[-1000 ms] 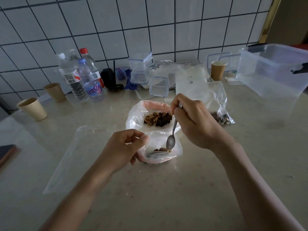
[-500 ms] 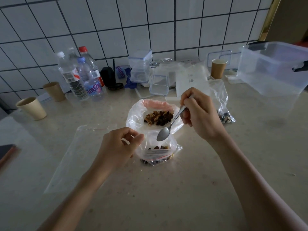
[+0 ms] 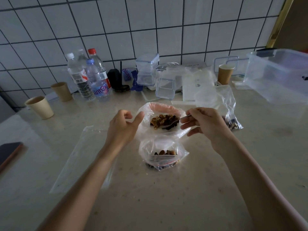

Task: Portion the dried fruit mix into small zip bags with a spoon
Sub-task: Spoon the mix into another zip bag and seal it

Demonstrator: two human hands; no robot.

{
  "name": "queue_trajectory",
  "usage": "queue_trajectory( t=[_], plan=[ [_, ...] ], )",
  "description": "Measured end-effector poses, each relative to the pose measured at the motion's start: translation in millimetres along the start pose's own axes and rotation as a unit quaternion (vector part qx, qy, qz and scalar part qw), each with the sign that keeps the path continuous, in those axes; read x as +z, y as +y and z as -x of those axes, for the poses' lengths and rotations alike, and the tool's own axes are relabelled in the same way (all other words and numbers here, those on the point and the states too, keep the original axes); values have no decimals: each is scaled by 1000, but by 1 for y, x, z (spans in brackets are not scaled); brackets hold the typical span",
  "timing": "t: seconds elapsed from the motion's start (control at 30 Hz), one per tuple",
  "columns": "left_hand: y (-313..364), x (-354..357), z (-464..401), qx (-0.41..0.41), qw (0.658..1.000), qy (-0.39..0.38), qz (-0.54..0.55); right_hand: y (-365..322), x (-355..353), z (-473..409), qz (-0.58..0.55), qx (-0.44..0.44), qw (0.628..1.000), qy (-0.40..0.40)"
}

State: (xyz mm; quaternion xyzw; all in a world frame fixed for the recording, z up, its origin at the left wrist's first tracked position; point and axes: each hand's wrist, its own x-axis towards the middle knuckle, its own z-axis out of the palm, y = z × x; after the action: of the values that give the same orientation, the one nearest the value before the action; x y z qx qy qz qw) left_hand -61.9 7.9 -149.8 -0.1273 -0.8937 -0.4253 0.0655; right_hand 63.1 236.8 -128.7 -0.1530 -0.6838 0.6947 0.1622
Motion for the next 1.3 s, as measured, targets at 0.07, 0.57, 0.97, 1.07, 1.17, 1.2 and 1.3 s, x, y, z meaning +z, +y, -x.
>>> queue_trajectory(
  t=[0.07, 0.57, 0.97, 1.07, 1.17, 1.2, 1.3],
  plan=[
    [5, 9, -7, -18, 999, -45, 12, 3, 3, 1, 17, 5, 1000, -13],
    [15, 27, 3, -3, 978, -108, 177, 32, 29, -6, 46, -49, 997, 47],
    [17, 29, 5, -4, 971, -111, 213, 27, 24, -4, -47, 32, 997, 45],
    [16, 29, 5, -13, 972, -93, 217, 24, 22, -4, -74, 53, 995, 39],
    [16, 27, 5, -19, 971, -85, 225, 23, 20, -2, -78, 54, 995, 36],
    [16, 26, 5, -17, 970, -85, 226, 23, 19, -2, -77, 52, 995, 36],
    [15, 27, 4, -11, 970, -85, 229, 21, 16, -3, -69, 43, 996, 43]
  ],
)
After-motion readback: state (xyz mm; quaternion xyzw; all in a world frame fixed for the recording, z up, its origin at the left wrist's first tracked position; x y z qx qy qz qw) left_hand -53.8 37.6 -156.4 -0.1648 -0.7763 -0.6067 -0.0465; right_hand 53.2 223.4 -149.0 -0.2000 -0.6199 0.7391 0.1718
